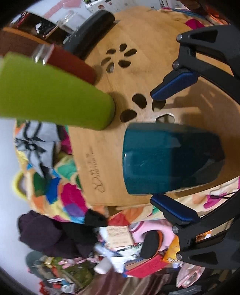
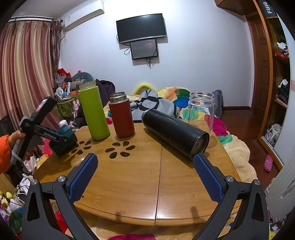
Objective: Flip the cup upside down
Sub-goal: 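Reach the left gripper down to the teal cup and grasp it, then lift the teal cup with the left gripper and rotate it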
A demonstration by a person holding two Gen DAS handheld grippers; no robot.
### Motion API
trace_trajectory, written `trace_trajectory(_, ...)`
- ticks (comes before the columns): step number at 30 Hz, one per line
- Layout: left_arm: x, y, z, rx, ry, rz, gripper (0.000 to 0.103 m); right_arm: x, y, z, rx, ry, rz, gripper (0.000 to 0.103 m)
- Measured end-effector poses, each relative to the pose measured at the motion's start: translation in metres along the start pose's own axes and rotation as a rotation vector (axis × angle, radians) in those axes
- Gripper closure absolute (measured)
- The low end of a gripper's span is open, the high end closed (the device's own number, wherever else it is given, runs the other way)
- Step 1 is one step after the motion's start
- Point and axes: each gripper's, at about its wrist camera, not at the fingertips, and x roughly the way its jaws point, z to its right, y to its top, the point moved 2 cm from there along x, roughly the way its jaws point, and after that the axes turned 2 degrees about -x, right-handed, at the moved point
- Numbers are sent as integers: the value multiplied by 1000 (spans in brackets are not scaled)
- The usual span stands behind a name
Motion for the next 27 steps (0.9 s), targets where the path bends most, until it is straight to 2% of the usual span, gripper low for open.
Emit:
trace_trajectory(1, 5, 1, -3, -12, -9, -17, 5, 1, 0, 0, 1, 0, -2, 0)
trace_trajectory(3, 12, 3, -7, -24, -8, -48, 23, 2, -1, 1, 6, 3, -6, 0)
trace_trajectory(5, 15, 4, -10, -38, -4, -51, 30, 3, -1, 2, 11, 8, -11, 0)
trace_trajectory(11, 10, -3, -9, -66, -7, -18, 30, 5, -3, 1, 16, 16, -22, 0)
trace_trajectory(14, 2, -7, -5, -90, -50, 11, 30, 8, -4, 0, 14, 23, -32, 0)
trace_trajectory(21, -26, -20, 26, -64, -135, 122, 31, 12, -7, -3, 11, 42, -50, 0)
trace_trajectory(27, -32, -19, 54, -32, -201, 155, 31, 13, -9, -6, 11, 47, -59, 0)
